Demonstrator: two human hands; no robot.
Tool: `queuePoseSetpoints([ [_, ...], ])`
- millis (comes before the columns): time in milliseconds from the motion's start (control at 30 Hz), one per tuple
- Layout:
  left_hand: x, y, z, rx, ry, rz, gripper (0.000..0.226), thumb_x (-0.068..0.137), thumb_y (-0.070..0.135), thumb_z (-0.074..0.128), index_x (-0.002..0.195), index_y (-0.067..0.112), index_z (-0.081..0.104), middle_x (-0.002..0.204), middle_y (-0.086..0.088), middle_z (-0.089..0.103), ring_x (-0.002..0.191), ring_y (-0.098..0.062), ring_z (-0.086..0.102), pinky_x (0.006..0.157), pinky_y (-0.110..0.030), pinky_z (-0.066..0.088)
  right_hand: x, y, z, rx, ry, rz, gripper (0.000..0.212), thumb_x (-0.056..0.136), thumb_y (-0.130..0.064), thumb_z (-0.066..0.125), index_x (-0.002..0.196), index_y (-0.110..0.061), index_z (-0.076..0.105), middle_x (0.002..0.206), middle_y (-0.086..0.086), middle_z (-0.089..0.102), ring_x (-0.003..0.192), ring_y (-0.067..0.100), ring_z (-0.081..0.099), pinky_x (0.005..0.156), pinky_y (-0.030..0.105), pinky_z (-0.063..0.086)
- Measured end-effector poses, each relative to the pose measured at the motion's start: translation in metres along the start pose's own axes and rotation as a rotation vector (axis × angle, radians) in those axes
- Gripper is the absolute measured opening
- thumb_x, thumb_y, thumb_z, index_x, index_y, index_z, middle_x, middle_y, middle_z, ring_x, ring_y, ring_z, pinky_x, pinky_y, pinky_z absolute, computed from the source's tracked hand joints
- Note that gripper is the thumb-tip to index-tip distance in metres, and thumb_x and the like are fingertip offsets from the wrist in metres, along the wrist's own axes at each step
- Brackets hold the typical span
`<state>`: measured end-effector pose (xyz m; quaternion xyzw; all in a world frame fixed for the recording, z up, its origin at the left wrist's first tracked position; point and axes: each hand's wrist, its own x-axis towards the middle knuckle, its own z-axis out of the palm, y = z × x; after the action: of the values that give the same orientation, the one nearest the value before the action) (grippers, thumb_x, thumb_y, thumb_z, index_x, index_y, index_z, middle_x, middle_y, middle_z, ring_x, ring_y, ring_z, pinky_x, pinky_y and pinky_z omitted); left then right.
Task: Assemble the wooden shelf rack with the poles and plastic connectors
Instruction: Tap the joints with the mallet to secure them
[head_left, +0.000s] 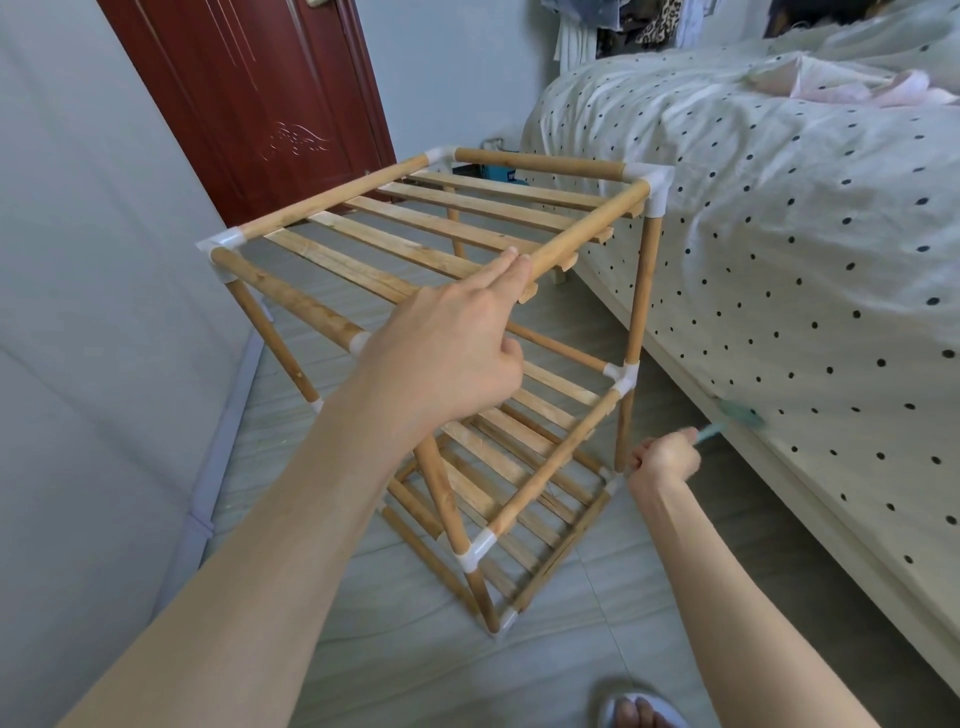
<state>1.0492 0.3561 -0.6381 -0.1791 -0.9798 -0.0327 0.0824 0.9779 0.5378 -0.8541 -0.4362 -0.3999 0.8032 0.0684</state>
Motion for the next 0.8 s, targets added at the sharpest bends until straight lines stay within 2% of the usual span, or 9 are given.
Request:
queuePoseSetpoints([
  [33,0.0,0.0,0.0,0.0,0.001,0.0,0.067,0.091,0.018,0.04,0.15,0.026,0.011,0.157,0.012,0.009,0.071,-0.01,0.047,0.08,-0.031,0.045,0.001,-0.001,0.0,0.011,0.031,0.021,0.033,0.101,-0.038,0.03,0.093,-0.011,0.047,0.059,-0.002,0.038,0.046,0.009,0.033,0.039,0.02,0.028],
  [167,0.001,0.0,0.001,-0.001,0.017,0.009,0.067,0.091,0.017,0.041,0.15,0.025,0.012,0.157,0.011,0.009,0.065,-0.008,0.043,0.076,-0.027,0.041,0.005,0.007,-0.004,-0.173,-0.242,0.024,0.03,0.102,-0.03,0.032,0.077,-0.016,0.041,0.058,-0.004,0.031,0.045,0.008,0.027,0.04,0.02,0.027],
  [267,0.001,0.0,0.001,0.002,0.02,0.012,0.066,0.091,0.016,0.041,0.15,0.025,0.013,0.158,0.01,0.01,0.063,-0.009,0.039,0.073,-0.026,0.04,0.005,0.007,-0.005,-0.115,-0.076,-0.04,0.029,0.101,-0.033,0.031,0.086,-0.013,0.045,0.061,-0.002,0.036,0.048,0.009,0.033,0.044,0.022,0.03],
  [300,0.002,0.0,0.001,0.006,0.02,0.012,0.066,0.091,0.016,0.041,0.15,0.025,0.013,0.158,0.01,0.01,0.064,-0.008,0.038,0.072,-0.026,0.04,0.004,0.007,-0.006,-0.148,-0.101,-0.04,0.03,0.102,-0.033,0.03,0.085,-0.012,0.044,0.06,-0.001,0.036,0.048,0.01,0.033,0.044,0.023,0.031],
  [433,0.002,0.001,0.0,0.019,0.023,0.01,0.067,0.09,0.016,0.04,0.15,0.024,0.012,0.158,0.01,0.009,0.073,-0.01,0.046,0.075,-0.028,0.043,-0.005,0.021,-0.013,-0.484,-0.449,0.1,0.031,0.102,-0.026,0.028,0.073,-0.016,0.036,0.05,-0.004,0.03,0.043,0.011,0.026,0.041,0.023,0.026],
  [567,0.001,0.002,-0.001,0.043,0.019,0.03,0.067,0.09,0.017,0.041,0.15,0.021,0.012,0.158,0.006,0.008,0.073,-0.012,0.05,0.079,-0.036,0.049,-0.025,0.031,-0.025,-0.626,-0.472,0.039,0.033,0.102,-0.029,0.03,0.075,-0.014,0.04,0.053,-0.001,0.04,0.046,0.014,0.035,0.047,0.026,0.035],
  [633,0.001,0.003,-0.003,-0.067,0.05,0.031,0.064,0.09,0.015,0.042,0.149,0.022,0.018,0.157,0.006,0.016,0.073,-0.008,0.054,0.075,-0.029,0.048,-0.04,0.036,-0.028,-0.586,-0.449,-0.004,0.032,0.102,-0.03,0.03,0.085,-0.009,0.047,0.065,0.005,0.051,0.055,0.016,0.048,0.053,0.025,0.044],
  [700,-0.002,0.005,-0.004,-0.307,0.176,0.015,0.059,0.09,0.011,0.044,0.146,0.022,0.03,0.149,0.004,0.034,0.104,-0.011,0.058,0.091,-0.026,0.043,-0.056,0.04,-0.027,-0.577,-0.449,-0.033,0.034,0.103,-0.029,0.029,0.101,-0.004,0.051,0.089,0.013,0.059,0.078,0.022,0.059,0.062,0.028,0.051],
  [800,-0.012,0.006,-0.005,-0.622,0.468,0.019,0.05,0.089,0.002,0.042,0.137,0.016,0.045,0.132,0.001,0.054,0.116,-0.011,0.054,0.099,-0.028,0.044,-0.078,0.046,-0.024,-0.583,-0.494,-0.032,0.038,0.102,-0.028,0.03,0.123,-0.001,0.047,0.112,0.012,0.055,0.107,0.025,0.054,0.084,0.038,0.053],
])
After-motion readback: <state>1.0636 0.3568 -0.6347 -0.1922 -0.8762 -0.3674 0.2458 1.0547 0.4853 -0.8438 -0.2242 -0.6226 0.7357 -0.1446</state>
